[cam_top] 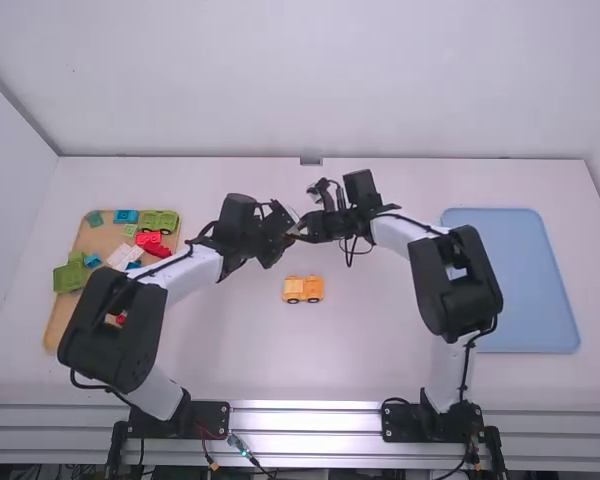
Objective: Assemble lego blocks to make yellow taxi
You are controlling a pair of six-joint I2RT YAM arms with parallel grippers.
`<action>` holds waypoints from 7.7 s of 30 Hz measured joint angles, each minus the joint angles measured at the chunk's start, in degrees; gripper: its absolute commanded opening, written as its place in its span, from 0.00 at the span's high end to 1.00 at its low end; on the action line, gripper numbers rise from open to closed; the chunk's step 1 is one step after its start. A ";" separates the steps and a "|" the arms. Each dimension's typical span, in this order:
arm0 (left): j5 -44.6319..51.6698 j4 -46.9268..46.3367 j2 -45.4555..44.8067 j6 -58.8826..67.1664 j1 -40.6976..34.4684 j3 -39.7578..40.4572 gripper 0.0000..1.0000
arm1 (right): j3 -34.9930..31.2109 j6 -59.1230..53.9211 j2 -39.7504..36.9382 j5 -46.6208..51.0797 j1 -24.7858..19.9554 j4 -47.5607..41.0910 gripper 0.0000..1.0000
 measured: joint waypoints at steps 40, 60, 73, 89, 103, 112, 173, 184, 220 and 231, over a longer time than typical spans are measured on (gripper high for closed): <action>22.77 -9.05 -1.90 -1.66 11.65 3.28 0.01 | 0.37 -20.76 0.00 -5.77 -6.60 -1.62 0.73; 41.72 -22.40 4.55 7.58 13.73 7.56 0.01 | 0.37 -44.35 0.02 -17.55 -4.22 -8.20 0.79; 41.55 -25.05 4.55 17.00 12.72 7.56 0.01 | 0.37 -51.74 0.04 -21.51 -4.20 -14.62 0.81; 41.57 -25.42 5.07 18.18 11.63 7.61 0.38 | 0.37 -54.34 0.04 -21.46 -1.88 -15.17 0.82; 41.72 -25.42 5.07 18.23 10.62 7.61 0.50 | 0.37 -55.19 0.04 -21.42 -1.88 -15.17 0.82; 41.51 -25.31 5.07 18.23 10.16 7.61 0.62 | 0.37 -55.36 0.04 -21.44 -1.86 -15.30 0.81; 2.71 -32.28 20.28 15.76 -19.98 27.28 0.86 | -37.86 -14.34 -56.94 60.89 -12.70 1.18 0.01; -0.92 -26.18 23.12 16.41 -22.86 27.36 0.79 | -37.86 -11.13 -57.61 67.30 -12.68 0.33 0.01; -3.23 -25.92 18.84 16.22 -19.41 24.85 0.01 | -37.86 -14.34 -55.56 67.38 -12.70 1.27 0.01; 3.87 -17.09 3.21 10.71 -1.75 18.86 0.01 | -28.24 -26.34 -45.11 54.18 -14.58 -11.34 0.01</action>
